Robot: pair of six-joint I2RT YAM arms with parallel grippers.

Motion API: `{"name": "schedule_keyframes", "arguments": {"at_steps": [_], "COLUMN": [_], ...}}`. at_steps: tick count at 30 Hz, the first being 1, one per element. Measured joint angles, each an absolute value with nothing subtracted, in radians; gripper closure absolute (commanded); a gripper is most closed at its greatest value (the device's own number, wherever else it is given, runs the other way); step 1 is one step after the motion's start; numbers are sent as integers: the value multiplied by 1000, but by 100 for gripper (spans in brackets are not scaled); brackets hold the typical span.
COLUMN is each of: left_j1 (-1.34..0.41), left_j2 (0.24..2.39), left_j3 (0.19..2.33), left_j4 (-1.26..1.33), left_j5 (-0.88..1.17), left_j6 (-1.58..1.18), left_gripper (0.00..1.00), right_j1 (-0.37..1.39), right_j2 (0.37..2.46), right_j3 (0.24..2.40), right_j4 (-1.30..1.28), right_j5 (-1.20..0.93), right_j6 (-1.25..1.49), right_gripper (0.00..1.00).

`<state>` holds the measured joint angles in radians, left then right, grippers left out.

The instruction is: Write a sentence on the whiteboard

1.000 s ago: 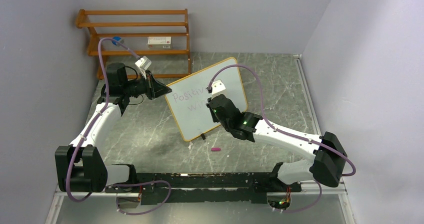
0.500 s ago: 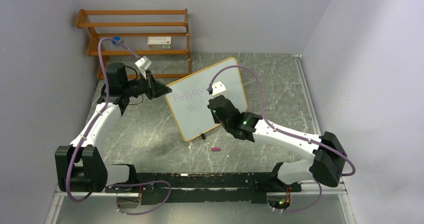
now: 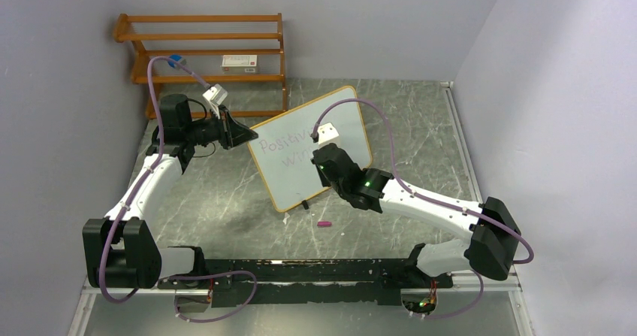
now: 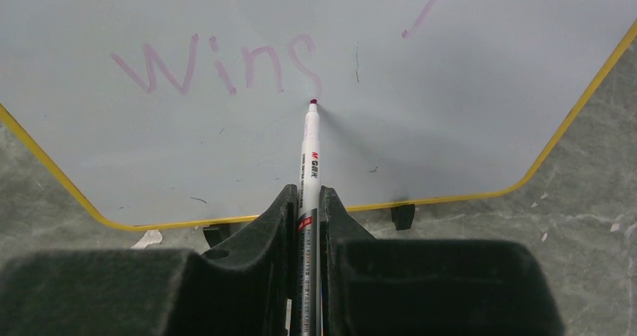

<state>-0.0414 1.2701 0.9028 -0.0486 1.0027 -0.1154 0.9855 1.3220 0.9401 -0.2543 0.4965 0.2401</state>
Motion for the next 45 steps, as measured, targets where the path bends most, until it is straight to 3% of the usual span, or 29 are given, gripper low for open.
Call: {"name": "schedule_keyframes", "arguments": {"at_steps": [22, 45], "left_j1": [-41, -41], "left_j2": [1270, 1270], "left_j3": [903, 903], "left_j4": [-49, -49], "left_j5": [1005, 1005], "left_j6": [-115, -115], "left_gripper": [95, 95], "right_j1": [918, 876], "right_j2": [1190, 1238], "right_j3": [887, 873], "right_j4": [-237, -162], "right_j5": [492, 467], "right_j6": [218, 179], "right_gripper": [100, 100]}}
